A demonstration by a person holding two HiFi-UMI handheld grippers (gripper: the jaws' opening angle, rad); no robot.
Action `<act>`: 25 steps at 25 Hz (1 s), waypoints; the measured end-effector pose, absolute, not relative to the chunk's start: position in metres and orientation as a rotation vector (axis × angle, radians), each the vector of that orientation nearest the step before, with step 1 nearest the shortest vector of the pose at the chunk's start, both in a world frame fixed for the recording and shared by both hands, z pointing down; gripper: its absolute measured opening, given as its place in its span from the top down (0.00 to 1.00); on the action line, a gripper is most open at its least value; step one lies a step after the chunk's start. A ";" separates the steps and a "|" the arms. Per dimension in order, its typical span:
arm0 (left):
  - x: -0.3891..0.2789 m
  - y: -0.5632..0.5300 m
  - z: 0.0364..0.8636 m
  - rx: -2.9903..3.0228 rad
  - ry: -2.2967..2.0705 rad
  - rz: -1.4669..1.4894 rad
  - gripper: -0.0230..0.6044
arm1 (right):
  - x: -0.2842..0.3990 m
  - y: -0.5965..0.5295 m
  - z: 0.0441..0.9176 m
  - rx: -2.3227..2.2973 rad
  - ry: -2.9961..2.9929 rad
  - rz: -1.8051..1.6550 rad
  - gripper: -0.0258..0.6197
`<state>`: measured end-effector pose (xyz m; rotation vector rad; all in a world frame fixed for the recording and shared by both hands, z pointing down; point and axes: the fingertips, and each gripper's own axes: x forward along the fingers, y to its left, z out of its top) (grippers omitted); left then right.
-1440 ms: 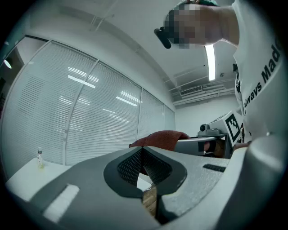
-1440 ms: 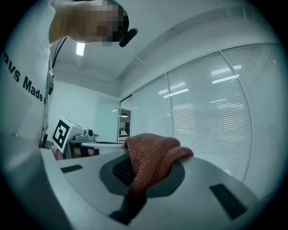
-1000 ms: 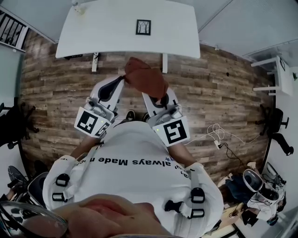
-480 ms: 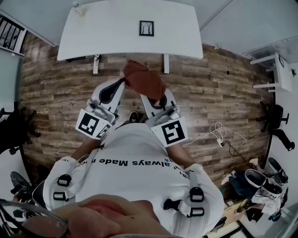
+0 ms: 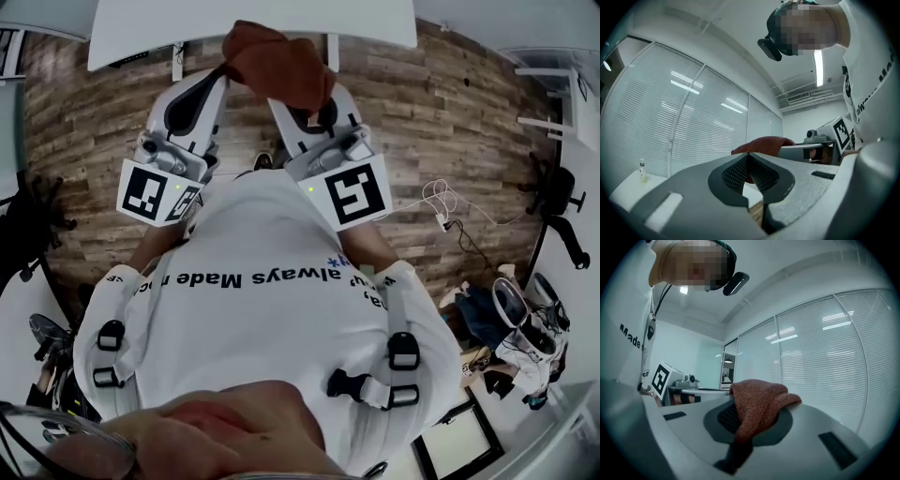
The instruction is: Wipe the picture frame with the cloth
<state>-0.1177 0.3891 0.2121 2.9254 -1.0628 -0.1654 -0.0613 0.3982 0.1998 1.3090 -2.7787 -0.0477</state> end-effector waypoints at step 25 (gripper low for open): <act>0.030 0.193 0.218 2.858 -1.250 -0.023 0.96 | 0.097 0.195 0.203 1.226 -2.891 0.006 0.93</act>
